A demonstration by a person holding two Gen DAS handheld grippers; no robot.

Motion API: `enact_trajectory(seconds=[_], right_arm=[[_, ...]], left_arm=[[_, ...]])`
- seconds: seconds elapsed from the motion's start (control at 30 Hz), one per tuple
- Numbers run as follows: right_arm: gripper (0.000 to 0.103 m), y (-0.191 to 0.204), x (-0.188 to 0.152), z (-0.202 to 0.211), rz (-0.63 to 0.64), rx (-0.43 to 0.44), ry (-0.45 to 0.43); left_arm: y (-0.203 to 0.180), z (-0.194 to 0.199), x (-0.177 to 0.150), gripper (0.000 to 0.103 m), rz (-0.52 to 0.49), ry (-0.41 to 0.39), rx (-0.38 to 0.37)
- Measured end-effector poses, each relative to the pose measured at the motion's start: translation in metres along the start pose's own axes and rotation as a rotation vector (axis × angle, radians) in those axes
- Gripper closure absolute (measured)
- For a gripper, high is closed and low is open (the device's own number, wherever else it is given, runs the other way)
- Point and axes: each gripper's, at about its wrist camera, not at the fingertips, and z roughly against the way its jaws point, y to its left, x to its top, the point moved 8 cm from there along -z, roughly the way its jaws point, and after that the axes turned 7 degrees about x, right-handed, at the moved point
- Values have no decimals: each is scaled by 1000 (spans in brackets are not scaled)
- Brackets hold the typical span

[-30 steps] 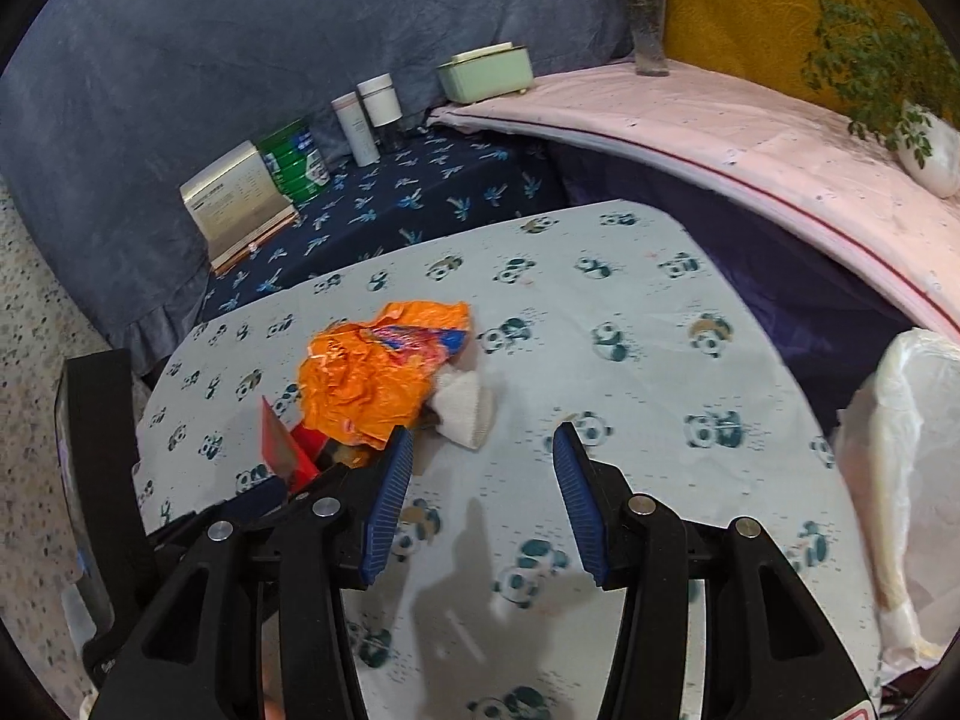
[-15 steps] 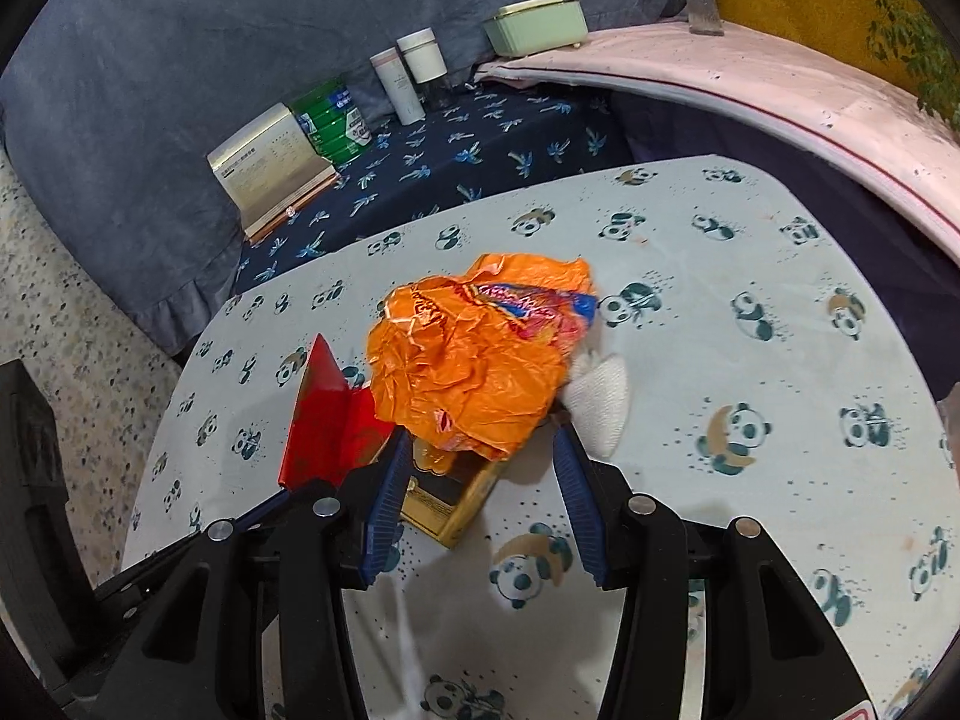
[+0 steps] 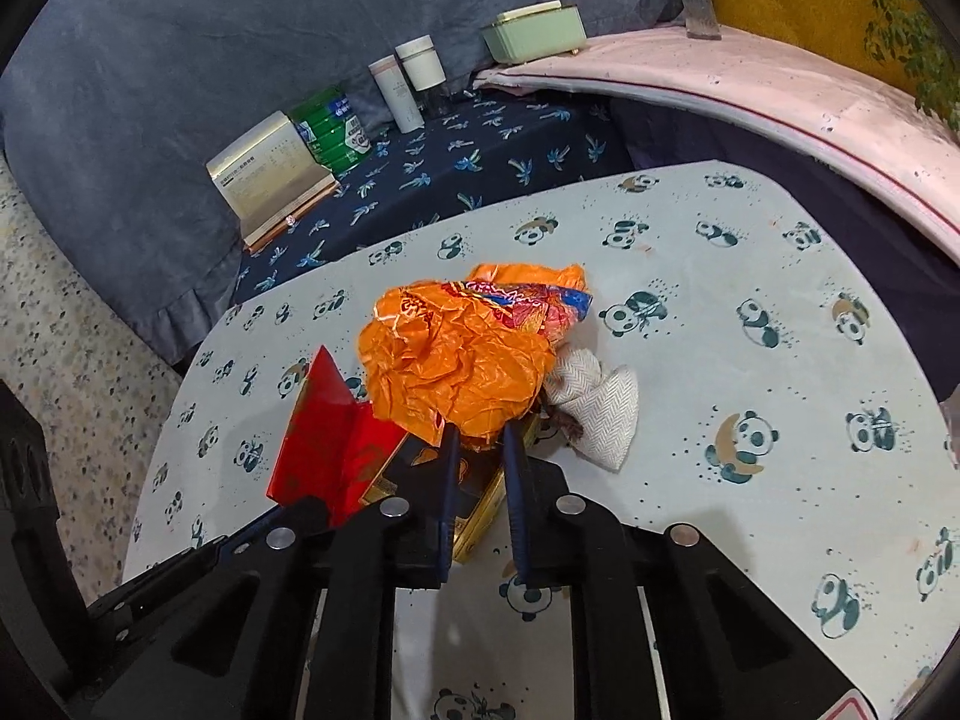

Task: Collect trash
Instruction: 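Grasp the red envelope with the left tool while the right tool grasps the orange snack bag, then carry the envelope and orange bag over the bin while both tools open to drop them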

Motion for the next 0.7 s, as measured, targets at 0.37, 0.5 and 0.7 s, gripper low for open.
enact_trajectory(seconds=[0.37, 0.5, 0.7], right_arm=[[97, 2, 4, 63, 11, -20, -86], [97, -3, 3, 88, 3, -27, -118], [98, -16, 0, 124, -14, -49, -159]], left_arm=[[-22, 47, 0, 100, -26, -58, -28], [-36, 64, -7, 100, -45, -73, -43], [-65, 85, -18, 100, -90, -87, -73]])
